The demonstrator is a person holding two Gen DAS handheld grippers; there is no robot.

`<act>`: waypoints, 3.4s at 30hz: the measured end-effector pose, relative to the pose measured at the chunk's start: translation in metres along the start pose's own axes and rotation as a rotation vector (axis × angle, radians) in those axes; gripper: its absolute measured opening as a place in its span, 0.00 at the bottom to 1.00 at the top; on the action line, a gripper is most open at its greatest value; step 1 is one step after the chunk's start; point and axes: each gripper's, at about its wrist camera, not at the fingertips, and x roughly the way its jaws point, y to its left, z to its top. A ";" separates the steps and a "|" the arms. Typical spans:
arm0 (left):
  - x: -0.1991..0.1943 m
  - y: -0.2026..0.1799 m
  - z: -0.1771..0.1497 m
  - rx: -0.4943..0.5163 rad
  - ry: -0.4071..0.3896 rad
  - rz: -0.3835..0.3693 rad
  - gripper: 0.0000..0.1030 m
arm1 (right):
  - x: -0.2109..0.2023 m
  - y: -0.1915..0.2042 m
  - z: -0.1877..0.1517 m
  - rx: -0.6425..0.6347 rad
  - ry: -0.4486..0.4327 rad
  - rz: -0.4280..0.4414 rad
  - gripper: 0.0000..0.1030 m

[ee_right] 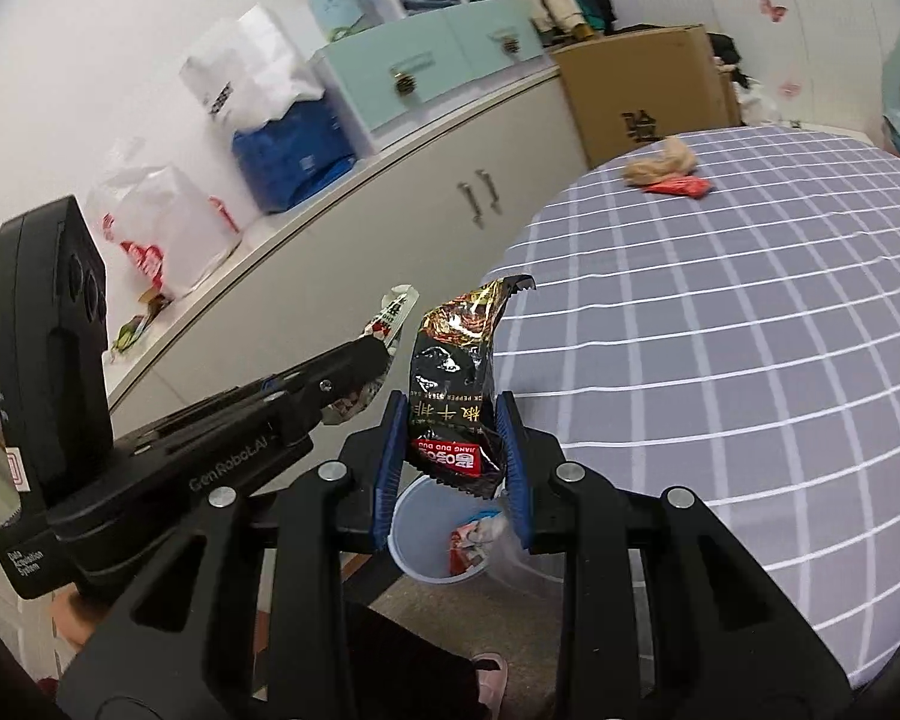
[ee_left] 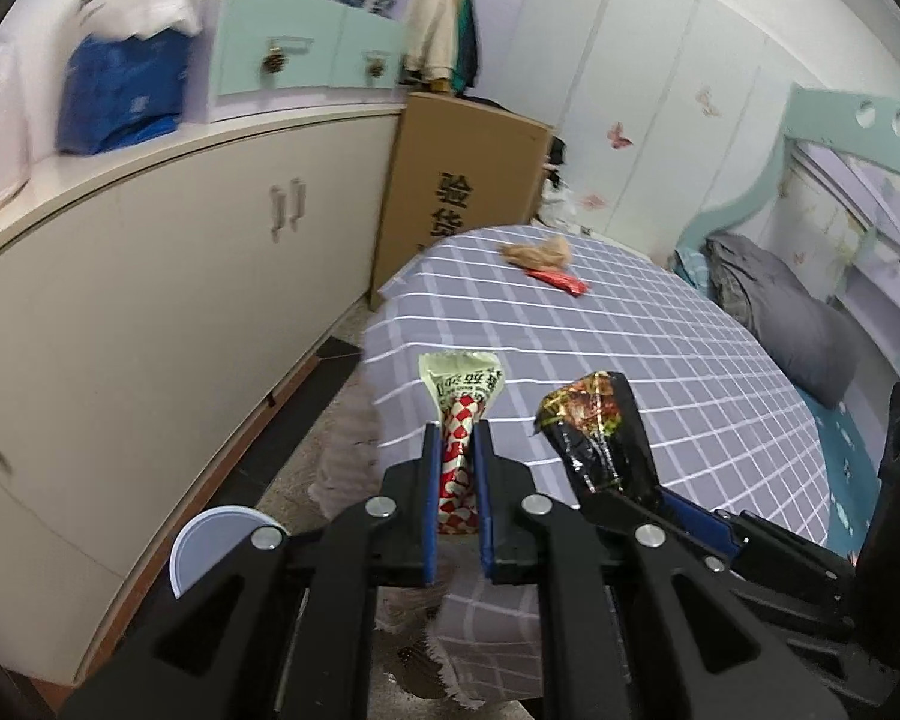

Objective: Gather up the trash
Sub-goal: 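Carry both wrappers over to the wastebasket, then open both tools above the wastebasket to drop the wrappers, then move both open tools back over the table toward the remaining trash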

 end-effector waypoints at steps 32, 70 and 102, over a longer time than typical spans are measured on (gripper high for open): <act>0.142 0.223 -0.097 -0.292 0.353 0.226 0.11 | 0.234 0.051 -0.074 -0.094 0.334 -0.038 0.29; 0.079 0.297 -0.108 -0.426 0.222 0.481 0.63 | 0.304 0.096 -0.083 -0.100 0.359 0.039 0.31; 0.009 0.193 0.002 -0.289 -0.017 0.388 0.73 | 0.159 0.087 0.026 -0.107 0.070 0.092 0.63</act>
